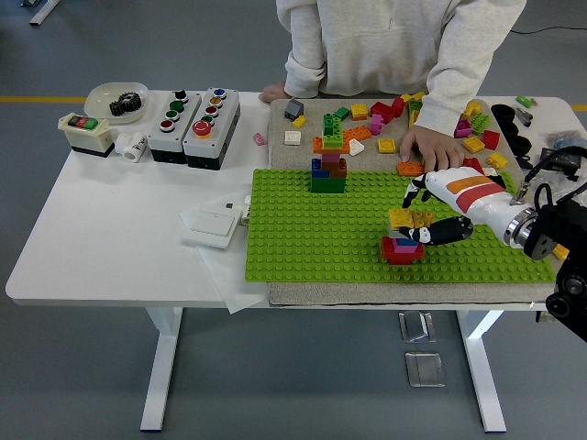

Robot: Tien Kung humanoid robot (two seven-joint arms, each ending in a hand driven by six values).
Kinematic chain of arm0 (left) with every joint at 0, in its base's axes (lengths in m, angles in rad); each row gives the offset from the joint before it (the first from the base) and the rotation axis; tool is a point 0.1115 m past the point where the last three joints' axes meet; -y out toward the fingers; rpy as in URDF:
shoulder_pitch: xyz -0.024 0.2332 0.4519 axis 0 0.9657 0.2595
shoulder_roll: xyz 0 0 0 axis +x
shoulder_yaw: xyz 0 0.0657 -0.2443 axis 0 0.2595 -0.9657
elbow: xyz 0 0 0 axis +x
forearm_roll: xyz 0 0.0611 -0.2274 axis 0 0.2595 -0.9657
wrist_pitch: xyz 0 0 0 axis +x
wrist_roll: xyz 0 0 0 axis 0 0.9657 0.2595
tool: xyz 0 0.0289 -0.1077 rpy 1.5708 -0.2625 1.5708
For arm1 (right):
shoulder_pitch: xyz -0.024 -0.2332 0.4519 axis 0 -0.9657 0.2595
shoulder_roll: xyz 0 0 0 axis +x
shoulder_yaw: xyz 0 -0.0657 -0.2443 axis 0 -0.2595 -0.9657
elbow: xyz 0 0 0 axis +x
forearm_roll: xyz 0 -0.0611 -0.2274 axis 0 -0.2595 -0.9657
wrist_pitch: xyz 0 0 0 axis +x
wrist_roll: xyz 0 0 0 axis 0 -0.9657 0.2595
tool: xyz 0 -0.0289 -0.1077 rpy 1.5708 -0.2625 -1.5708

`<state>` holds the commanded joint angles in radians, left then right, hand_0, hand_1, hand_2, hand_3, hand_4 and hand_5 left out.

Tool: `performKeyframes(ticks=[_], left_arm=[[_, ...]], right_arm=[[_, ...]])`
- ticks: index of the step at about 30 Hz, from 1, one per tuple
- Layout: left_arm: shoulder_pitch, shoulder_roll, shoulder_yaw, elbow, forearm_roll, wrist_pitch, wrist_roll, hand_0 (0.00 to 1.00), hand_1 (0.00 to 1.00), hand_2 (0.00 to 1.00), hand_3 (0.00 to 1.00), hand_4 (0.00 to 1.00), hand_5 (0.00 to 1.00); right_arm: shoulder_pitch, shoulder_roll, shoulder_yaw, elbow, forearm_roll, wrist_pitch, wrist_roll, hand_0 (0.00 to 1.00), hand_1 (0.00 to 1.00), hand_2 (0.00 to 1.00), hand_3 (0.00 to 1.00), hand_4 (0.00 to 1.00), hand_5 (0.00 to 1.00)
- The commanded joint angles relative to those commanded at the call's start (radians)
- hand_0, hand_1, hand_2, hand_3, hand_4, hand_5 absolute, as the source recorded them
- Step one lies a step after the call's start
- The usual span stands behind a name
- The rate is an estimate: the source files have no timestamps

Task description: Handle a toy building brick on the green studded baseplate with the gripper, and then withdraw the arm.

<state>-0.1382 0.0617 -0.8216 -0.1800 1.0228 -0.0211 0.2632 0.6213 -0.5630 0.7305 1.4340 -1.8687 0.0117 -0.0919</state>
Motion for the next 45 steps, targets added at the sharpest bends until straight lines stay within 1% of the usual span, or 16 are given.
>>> performKeyframes(ticks=[1, 6, 7, 12, 13, 18, 19, 24, 25, 30, 31, 36, 37, 42, 43, 45], left_arm=[[0.000, 0.000, 0.002, 0.000, -0.002, 0.000, -0.001, 0.806, 0.713, 0.636, 0.561, 0.586, 0.612], [0.000, 0.000, 0.003, 0.000, -0.004, 0.001, -0.003, 0.806, 0.713, 0.636, 0.561, 0.586, 0.612], [0.000, 0.000, 0.004, 0.000, -0.005, 0.002, -0.003, 0.805, 0.713, 0.635, 0.561, 0.586, 0.612], [0.000, 0.000, 0.003, 0.000, -0.004, 0.002, -0.003, 0.805, 0.713, 0.635, 0.561, 0.586, 0.612], [0.000, 0.000, 0.003, 0.000, -0.003, 0.002, -0.003, 0.807, 0.711, 0.634, 0.560, 0.586, 0.612], [0.001, 0.000, 0.002, 0.000, -0.002, 0.001, -0.002, 0.807, 0.711, 0.634, 0.560, 0.586, 0.612], [0.001, 0.000, 0.003, 0.000, -0.002, 0.001, -0.003, 0.809, 0.713, 0.634, 0.560, 0.585, 0.612], [0.002, 0.000, 0.003, 0.000, -0.001, 0.000, -0.002, 0.809, 0.713, 0.634, 0.560, 0.585, 0.612], [0.002, 0.000, 0.003, 0.000, 0.000, 0.000, -0.002, 0.808, 0.711, 0.633, 0.560, 0.586, 0.611], [0.006, 0.000, -0.005, 0.000, 0.011, -0.002, 0.001, 0.808, 0.711, 0.633, 0.560, 0.586, 0.611], [0.006, 0.001, -0.005, 0.000, 0.012, -0.002, 0.001, 0.807, 0.711, 0.632, 0.560, 0.585, 0.611], [0.008, 0.001, -0.009, 0.000, 0.019, -0.003, 0.003, 0.807, 0.711, 0.632, 0.560, 0.585, 0.611], [0.008, 0.000, -0.008, 0.000, 0.018, -0.004, 0.003, 0.808, 0.710, 0.631, 0.560, 0.585, 0.611], [0.008, 0.000, -0.005, 0.000, 0.019, -0.005, 0.002, 0.808, 0.710, 0.631, 0.560, 0.585, 0.611], [0.008, 0.000, -0.005, 0.000, 0.019, -0.005, 0.002, 0.807, 0.708, 0.632, 0.560, 0.586, 0.612], [0.009, 0.000, -0.008, 0.000, 0.022, -0.005, 0.003, 0.807, 0.708, 0.632, 0.560, 0.586, 0.612]], right_arm=[[0.000, 0.000, 0.000, -0.001, -0.001, 0.002, 0.000, 0.523, 0.625, 0.717, 0.673, 0.855, 0.403], [-0.002, -0.002, 0.002, -0.002, -0.005, 0.015, -0.004, 0.523, 0.625, 0.717, 0.673, 0.855, 0.403], [-0.003, -0.003, 0.003, -0.002, -0.006, 0.017, -0.004, 0.526, 0.627, 0.722, 0.696, 0.867, 0.403], [-0.011, -0.007, 0.015, 0.012, -0.013, 0.016, -0.005, 0.526, 0.627, 0.722, 0.696, 0.867, 0.403], [-0.012, -0.008, 0.016, 0.014, -0.013, 0.015, -0.005, 0.541, 0.635, 0.744, 0.765, 0.902, 0.417], [-0.018, -0.011, 0.029, 0.028, -0.011, 0.008, 0.001, 0.541, 0.635, 0.744, 0.765, 0.902, 0.417], [-0.021, -0.012, 0.032, 0.032, -0.011, 0.007, 0.002, 0.615, 0.670, 0.774, 0.829, 0.945, 0.434], [-0.035, -0.020, 0.051, 0.065, -0.016, 0.003, 0.001, 0.615, 0.670, 0.774, 0.829, 0.945, 0.434], [-0.038, -0.023, 0.056, 0.075, -0.018, 0.000, 0.001, 0.766, 0.752, 0.824, 0.865, 0.971, 0.457], [-0.053, -0.044, 0.071, 0.132, -0.026, -0.033, 0.005, 0.766, 0.752, 0.824, 0.865, 0.971, 0.457], [-0.055, -0.049, 0.072, 0.141, -0.026, -0.036, 0.008, 0.765, 0.747, 0.794, 0.823, 0.918, 0.456], [-0.057, -0.063, 0.066, 0.162, -0.009, -0.036, 0.035, 0.765, 0.747, 0.794, 0.823, 0.918, 0.456], [-0.058, -0.067, 0.062, 0.165, 0.003, -0.034, 0.049, 0.753, 0.726, 0.758, 0.693, 0.847, 0.491], [-0.055, -0.083, 0.042, 0.176, 0.029, -0.012, 0.086, 0.753, 0.726, 0.758, 0.693, 0.847, 0.491], [-0.054, -0.083, 0.041, 0.177, 0.031, -0.010, 0.088, 0.752, 0.721, 0.754, 0.652, 0.810, 0.505], [-0.052, -0.085, 0.038, 0.184, 0.033, -0.007, 0.093, 0.752, 0.721, 0.754, 0.652, 0.810, 0.505]])
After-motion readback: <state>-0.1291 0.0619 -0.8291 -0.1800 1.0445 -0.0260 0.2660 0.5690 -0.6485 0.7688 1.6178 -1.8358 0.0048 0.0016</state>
